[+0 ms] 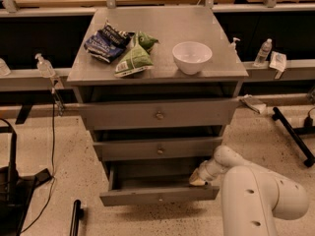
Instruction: Open bottom drawer
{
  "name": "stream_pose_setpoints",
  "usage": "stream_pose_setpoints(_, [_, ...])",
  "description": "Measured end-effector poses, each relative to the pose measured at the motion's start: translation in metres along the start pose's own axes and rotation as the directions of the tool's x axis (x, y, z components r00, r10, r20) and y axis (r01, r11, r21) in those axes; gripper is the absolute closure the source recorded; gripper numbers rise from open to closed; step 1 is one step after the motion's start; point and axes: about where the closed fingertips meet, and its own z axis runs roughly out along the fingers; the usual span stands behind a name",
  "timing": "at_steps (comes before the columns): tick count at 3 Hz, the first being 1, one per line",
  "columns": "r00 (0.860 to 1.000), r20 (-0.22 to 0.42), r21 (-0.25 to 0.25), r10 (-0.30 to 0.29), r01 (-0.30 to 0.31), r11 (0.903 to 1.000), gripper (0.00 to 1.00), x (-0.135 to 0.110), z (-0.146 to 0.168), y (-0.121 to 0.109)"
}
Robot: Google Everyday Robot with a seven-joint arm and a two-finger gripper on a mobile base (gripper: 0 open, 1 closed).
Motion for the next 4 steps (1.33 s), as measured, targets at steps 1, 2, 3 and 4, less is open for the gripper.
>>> stream_pose_setpoints(1, [0.999,0.029,0.015,-0.035,0.034,0.9993,1.00,0.003,0.013,-0.012])
stream_pose_setpoints(2, [0.995,0.084,0.007,-0.050,0.050,0.9987,1.00,0.008,0.024,-0.011])
stream_pose_setpoints(3, [0.990,0.131,-0.007,-0.054,0.055,0.9985,1.00,0.013,0.032,-0.002])
stream_pose_setpoints(4, [0.990,0.134,-0.008,-0.054,0.055,0.9984,1.00,0.012,0.030,-0.001])
